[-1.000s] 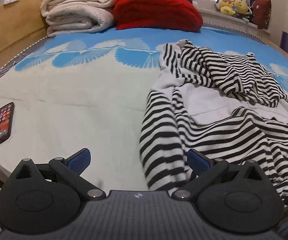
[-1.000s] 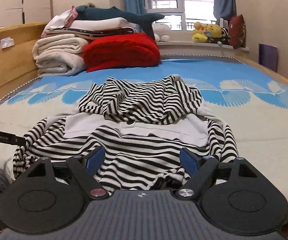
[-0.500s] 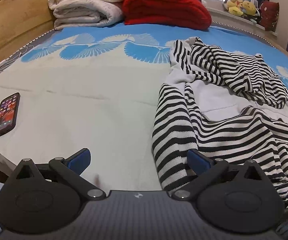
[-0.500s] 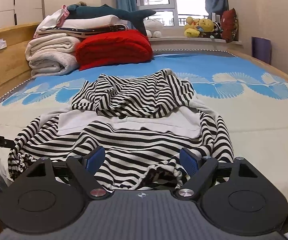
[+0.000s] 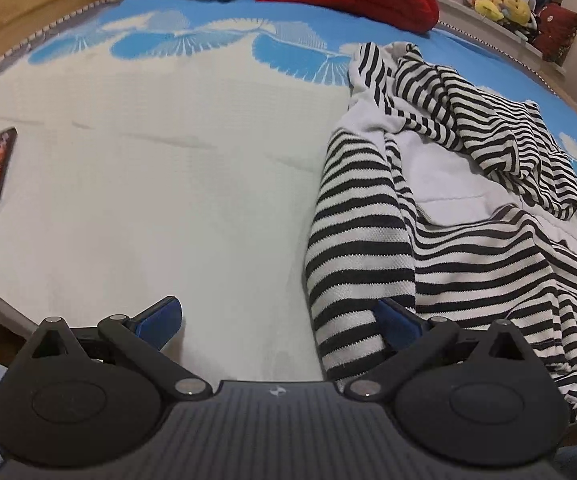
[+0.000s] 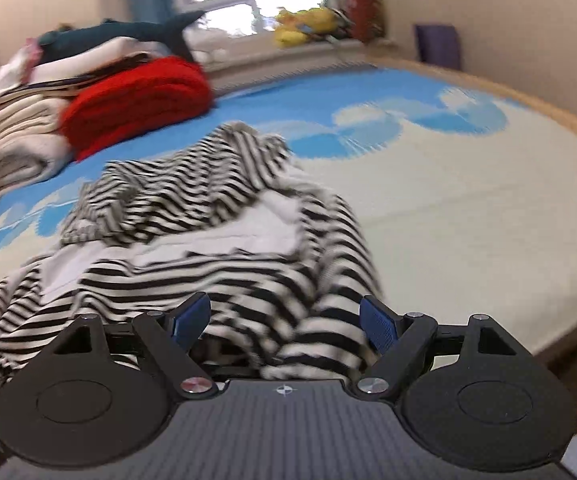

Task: Fold small clothes
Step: 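Grasp the striped side edge of the folded garment with both tools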

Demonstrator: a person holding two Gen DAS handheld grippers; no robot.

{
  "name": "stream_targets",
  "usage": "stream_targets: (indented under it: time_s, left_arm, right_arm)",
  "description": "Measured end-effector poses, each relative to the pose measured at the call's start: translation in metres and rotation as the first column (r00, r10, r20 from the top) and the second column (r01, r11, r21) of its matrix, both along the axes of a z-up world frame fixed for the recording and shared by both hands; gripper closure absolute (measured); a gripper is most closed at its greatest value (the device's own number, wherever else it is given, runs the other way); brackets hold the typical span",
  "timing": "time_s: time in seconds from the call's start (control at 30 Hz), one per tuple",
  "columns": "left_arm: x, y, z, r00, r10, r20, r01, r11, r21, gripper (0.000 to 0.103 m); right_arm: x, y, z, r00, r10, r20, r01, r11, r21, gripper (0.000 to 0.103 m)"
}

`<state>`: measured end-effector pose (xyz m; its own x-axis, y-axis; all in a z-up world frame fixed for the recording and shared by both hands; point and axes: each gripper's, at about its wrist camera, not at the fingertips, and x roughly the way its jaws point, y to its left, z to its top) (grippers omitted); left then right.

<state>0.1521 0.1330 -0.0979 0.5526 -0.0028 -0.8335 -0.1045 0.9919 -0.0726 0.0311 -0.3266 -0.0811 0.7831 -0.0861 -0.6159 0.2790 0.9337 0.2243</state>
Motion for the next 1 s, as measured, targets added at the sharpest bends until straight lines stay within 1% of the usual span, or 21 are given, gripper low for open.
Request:
stream_targets:
  time_s: [0.13,0.17,0.23,0.27,0.33,0.37,0.4,0.43,0.47,0.5,0.57,0.6,0.7,0.77,0.87,1.0]
  left_arm:
    - [0.002,-0.002,-0.002,0.999,-0.023,-0.025,0.021,0.997,-0.074,0.000]
    - [0.003,-0.002,-0.003,0.999,-0.031,-0.033,0.028,0.994,-0.102,0.000]
    - [0.005,-0.004,-0.006,0.997,-0.052,-0.057,0.043,0.987,-0.152,0.000]
    - [0.008,-0.005,-0.009,0.996,-0.059,-0.073,0.046,0.985,-0.168,0.000]
    - [0.010,-0.010,-0.012,0.994,-0.066,-0.088,0.051,0.987,-0.155,0.000]
    - [0.010,-0.012,-0.011,0.993,-0.075,-0.086,0.062,0.988,-0.143,0.006]
    - [0.008,-0.014,-0.009,0.993,-0.093,-0.073,0.082,0.987,-0.136,0.034]
    - [0.006,-0.016,-0.007,0.991,-0.119,-0.059,0.110,0.985,-0.134,0.057]
    - [0.004,-0.018,-0.005,0.986,-0.159,-0.051,0.150,0.977,-0.152,0.100]
    - [0.001,-0.018,-0.003,0.985,-0.165,-0.043,0.156,0.974,-0.166,0.099]
    - [-0.009,-0.019,0.004,0.984,-0.178,-0.018,0.173,0.974,-0.144,0.100]
    - [-0.014,-0.019,0.008,0.982,-0.188,-0.005,0.185,0.972,-0.146,0.100]
    - [-0.036,-0.010,0.024,0.977,-0.213,0.033,0.215,0.960,-0.178,0.100]
    - [-0.054,-0.002,0.031,0.974,-0.223,0.041,0.227,0.950,-0.213,0.100]
    - [-0.083,0.012,0.043,0.973,-0.229,0.024,0.226,0.930,-0.289,0.100]
    - [-0.121,0.029,0.068,0.972,-0.230,0.040,0.229,0.903,-0.363,0.100]
  right_arm:
    - [0.003,-0.020,-0.015,0.994,-0.075,-0.078,0.081,0.994,0.069,0.020]
    - [0.005,-0.025,-0.018,0.992,-0.087,-0.097,0.096,0.990,0.102,0.019]
    - [0.010,-0.030,-0.027,0.990,-0.071,-0.126,0.094,0.977,0.192,0.019]
    - [0.012,-0.031,-0.030,0.988,-0.067,-0.137,0.096,0.971,0.218,0.019]
    - [0.017,-0.032,-0.038,0.987,-0.056,-0.154,0.095,0.961,0.260,0.019]
    - [0.019,-0.031,-0.039,0.987,-0.049,-0.155,0.089,0.960,0.265,0.026]
    - [0.019,-0.030,-0.038,0.989,-0.031,-0.147,0.068,0.965,0.254,0.059]
    - [0.020,-0.027,-0.038,0.991,-0.002,-0.137,0.036,0.969,0.244,0.078]
    - [0.019,-0.026,-0.036,0.991,0.008,-0.135,0.025,0.971,0.238,0.084]
    - [0.017,-0.026,-0.034,0.992,0.006,-0.128,0.024,0.973,0.228,0.088]
    - [0.010,-0.026,-0.028,0.995,0.005,-0.103,0.017,0.977,0.213,0.090]
    - [0.006,-0.027,-0.024,0.996,-0.001,-0.090,0.020,0.976,0.215,0.090]
    - [-0.019,-0.034,-0.007,0.999,-0.019,-0.039,0.028,0.967,0.253,0.091]
    - [-0.040,-0.036,0.008,1.000,-0.010,0.001,0.009,0.961,0.278,0.091]
    - [-0.077,-0.036,0.031,0.999,0.010,0.036,-0.019,0.959,0.283,0.091]
    - [-0.126,-0.043,0.060,0.999,0.013,0.042,-0.026,0.943,0.332,0.091]
